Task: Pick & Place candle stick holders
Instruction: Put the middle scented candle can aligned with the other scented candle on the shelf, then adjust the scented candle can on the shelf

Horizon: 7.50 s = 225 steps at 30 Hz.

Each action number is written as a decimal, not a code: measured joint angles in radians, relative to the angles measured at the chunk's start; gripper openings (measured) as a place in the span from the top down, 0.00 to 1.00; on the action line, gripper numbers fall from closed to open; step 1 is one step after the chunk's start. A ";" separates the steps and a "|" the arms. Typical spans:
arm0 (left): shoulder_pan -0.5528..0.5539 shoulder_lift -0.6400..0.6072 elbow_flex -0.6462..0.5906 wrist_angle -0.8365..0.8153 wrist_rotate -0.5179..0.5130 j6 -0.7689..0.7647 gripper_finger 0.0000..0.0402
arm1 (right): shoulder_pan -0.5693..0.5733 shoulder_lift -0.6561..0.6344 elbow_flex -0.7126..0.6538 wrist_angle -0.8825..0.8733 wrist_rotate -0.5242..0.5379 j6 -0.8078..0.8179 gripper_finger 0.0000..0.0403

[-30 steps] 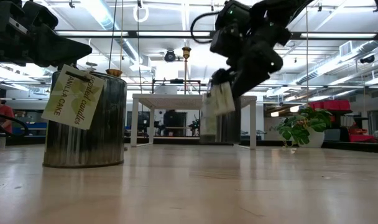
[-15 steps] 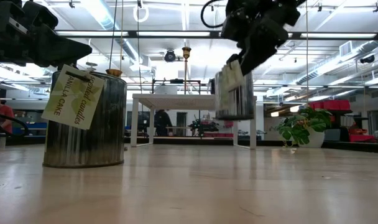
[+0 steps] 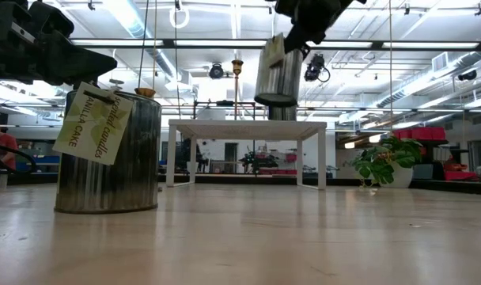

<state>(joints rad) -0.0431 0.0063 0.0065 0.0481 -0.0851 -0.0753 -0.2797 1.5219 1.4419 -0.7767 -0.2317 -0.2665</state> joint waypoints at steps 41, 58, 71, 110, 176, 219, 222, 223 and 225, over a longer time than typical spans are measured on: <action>0.000 0.000 0.000 0.000 0.000 0.000 0.92 | -0.214 0.057 0.026 -0.030 0.213 0.169 0.11; 0.000 0.000 0.000 0.000 0.000 0.000 0.92 | -0.244 0.068 0.028 -0.019 0.215 0.208 0.11; 0.000 0.000 0.000 0.000 0.000 0.000 0.92 | -0.247 0.070 0.026 -0.002 0.219 0.208 0.11; 0.000 0.000 0.000 0.000 0.000 0.000 0.92 | -0.251 0.036 0.025 0.029 0.187 0.171 0.03; 0.000 0.000 0.000 0.000 0.000 0.000 0.92 | -0.424 0.081 0.117 0.145 0.239 0.016 1.00; 0.000 0.000 0.000 0.000 0.000 0.000 0.92 | -0.476 0.162 0.117 0.029 0.051 -0.086 1.00; 0.000 0.000 0.000 0.000 0.000 0.000 0.92 | -0.475 0.161 0.117 0.028 0.046 -0.084 1.00; 0.000 0.000 0.000 0.000 0.000 0.000 0.92 | -0.475 0.161 0.117 0.025 0.044 -0.084 1.00; 0.000 0.000 0.000 0.000 0.000 0.000 0.92 | -0.475 0.161 0.117 0.020 0.043 -0.084 1.00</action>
<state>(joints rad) -0.0433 0.0063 0.0067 0.0479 -0.0850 -0.0752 -0.7547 1.6829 1.5589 -0.7569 -0.1883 -0.3500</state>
